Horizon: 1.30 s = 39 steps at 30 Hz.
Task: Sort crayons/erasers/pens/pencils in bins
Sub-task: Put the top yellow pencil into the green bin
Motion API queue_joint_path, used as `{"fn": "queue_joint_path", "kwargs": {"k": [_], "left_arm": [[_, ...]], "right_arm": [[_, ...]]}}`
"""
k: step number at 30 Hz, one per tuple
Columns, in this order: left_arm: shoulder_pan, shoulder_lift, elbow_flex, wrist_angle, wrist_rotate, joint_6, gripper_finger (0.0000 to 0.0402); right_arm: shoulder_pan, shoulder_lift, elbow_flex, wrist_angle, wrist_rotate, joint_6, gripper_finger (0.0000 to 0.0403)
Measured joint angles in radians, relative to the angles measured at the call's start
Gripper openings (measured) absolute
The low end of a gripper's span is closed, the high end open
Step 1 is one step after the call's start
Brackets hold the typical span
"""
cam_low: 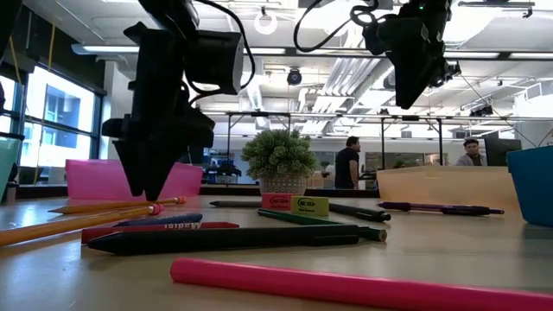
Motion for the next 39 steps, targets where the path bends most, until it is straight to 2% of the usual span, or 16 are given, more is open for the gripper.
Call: {"fn": "queue_joint_path", "kwargs": {"k": [6,11,20,31,39], "left_arm": [[0.011,0.0,-0.011,0.017,0.001,0.0,0.0174],[0.022,-0.014,-0.101,0.128,0.073,-0.012,0.0154],[-0.009,-0.014,-0.111,0.146,0.042,-0.027,0.0108],[-0.038,-0.014,-0.111,0.156,0.015,0.008,0.003],[-0.051,-0.09,-0.128,0.099,0.009,0.019,0.0004]], "right_arm": [[0.0,0.0,0.0,0.0,0.0,0.0,0.0106],[0.0,0.0,0.0,0.0,-0.003,0.001,0.0106],[0.0,0.0,0.0,0.0,-0.006,0.003,0.0106],[0.0,0.0,0.0,0.0,-0.007,0.007,0.0106],[0.0,0.0,0.0,0.0,-0.007,0.011,0.0106]]}}
